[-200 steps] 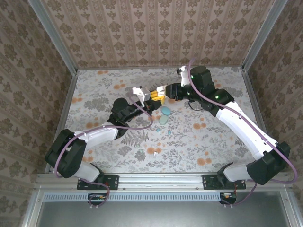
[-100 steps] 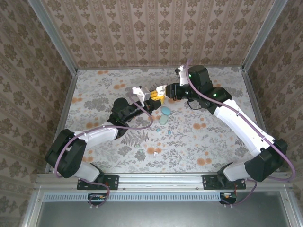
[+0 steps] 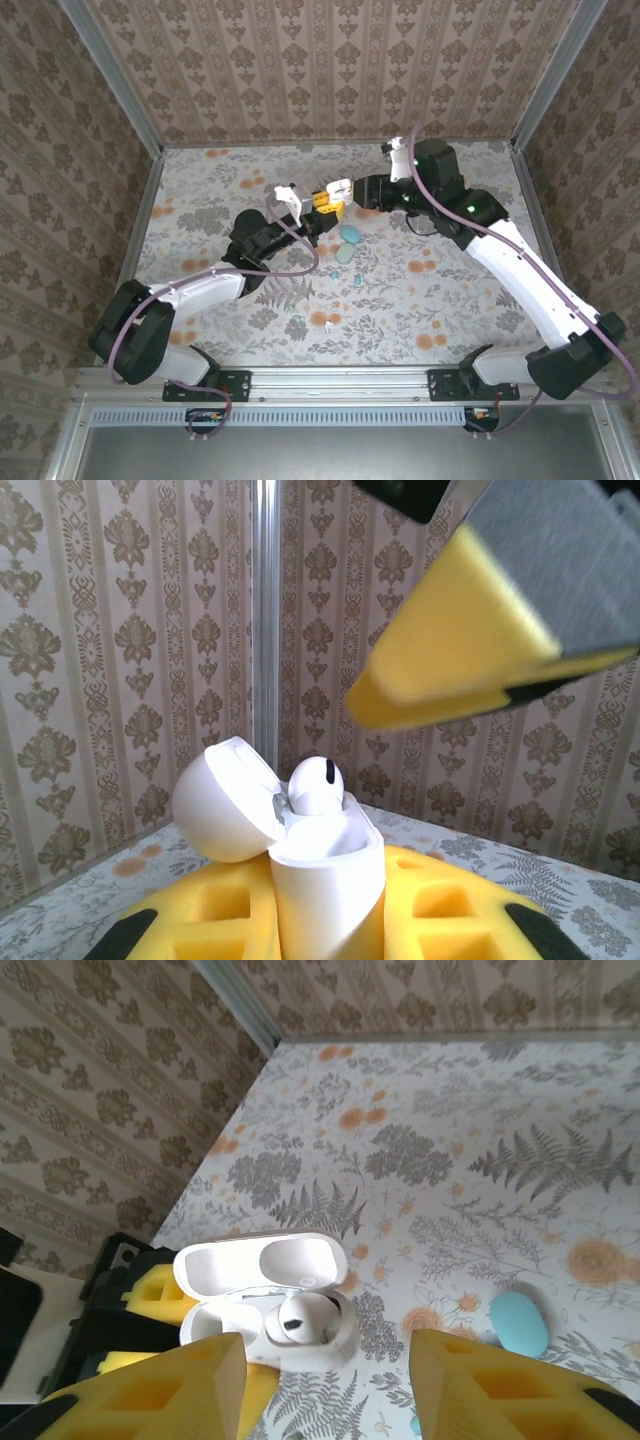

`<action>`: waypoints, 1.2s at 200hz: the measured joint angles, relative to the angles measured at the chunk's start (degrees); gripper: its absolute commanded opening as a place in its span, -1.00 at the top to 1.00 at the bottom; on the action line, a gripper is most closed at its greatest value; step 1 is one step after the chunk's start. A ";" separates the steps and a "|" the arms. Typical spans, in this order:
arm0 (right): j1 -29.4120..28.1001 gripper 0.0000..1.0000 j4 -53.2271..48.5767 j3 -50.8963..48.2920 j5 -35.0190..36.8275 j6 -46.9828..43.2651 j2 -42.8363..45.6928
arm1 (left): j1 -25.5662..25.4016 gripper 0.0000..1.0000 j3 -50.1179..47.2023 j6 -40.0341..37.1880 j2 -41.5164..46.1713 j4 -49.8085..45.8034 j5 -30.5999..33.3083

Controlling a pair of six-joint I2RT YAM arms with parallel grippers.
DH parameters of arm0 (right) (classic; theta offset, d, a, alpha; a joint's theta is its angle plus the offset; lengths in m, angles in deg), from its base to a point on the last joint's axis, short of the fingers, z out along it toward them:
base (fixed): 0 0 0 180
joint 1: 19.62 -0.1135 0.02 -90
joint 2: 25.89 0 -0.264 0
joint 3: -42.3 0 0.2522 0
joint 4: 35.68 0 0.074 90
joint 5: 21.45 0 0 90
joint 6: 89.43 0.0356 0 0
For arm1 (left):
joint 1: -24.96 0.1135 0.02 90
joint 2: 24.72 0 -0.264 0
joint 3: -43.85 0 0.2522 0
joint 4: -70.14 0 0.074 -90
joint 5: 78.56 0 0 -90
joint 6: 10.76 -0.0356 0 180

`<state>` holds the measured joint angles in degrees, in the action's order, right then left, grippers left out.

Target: Insert wireless bluetooth earbuds into charging case

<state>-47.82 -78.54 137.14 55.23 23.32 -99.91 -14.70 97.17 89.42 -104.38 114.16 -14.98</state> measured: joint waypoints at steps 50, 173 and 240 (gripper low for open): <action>0.11 -0.04 -3.48 -2.56 3.19 3.23 7.02 | 1.31 0.63 -6.43 -1.77 8.28 -2.60 2.86; -21.09 -0.10 -8.87 -20.74 4.57 28.33 -13.07 | 21.27 0.62 -19.76 -3.30 45.13 -24.76 2.75; -26.47 -0.05 -8.83 -16.90 6.69 33.07 -22.88 | 22.14 0.62 -21.42 -1.66 46.71 -26.97 1.57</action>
<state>-74.29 -87.37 120.25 61.92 56.38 -122.80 7.44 75.75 87.76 -57.67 87.19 -13.40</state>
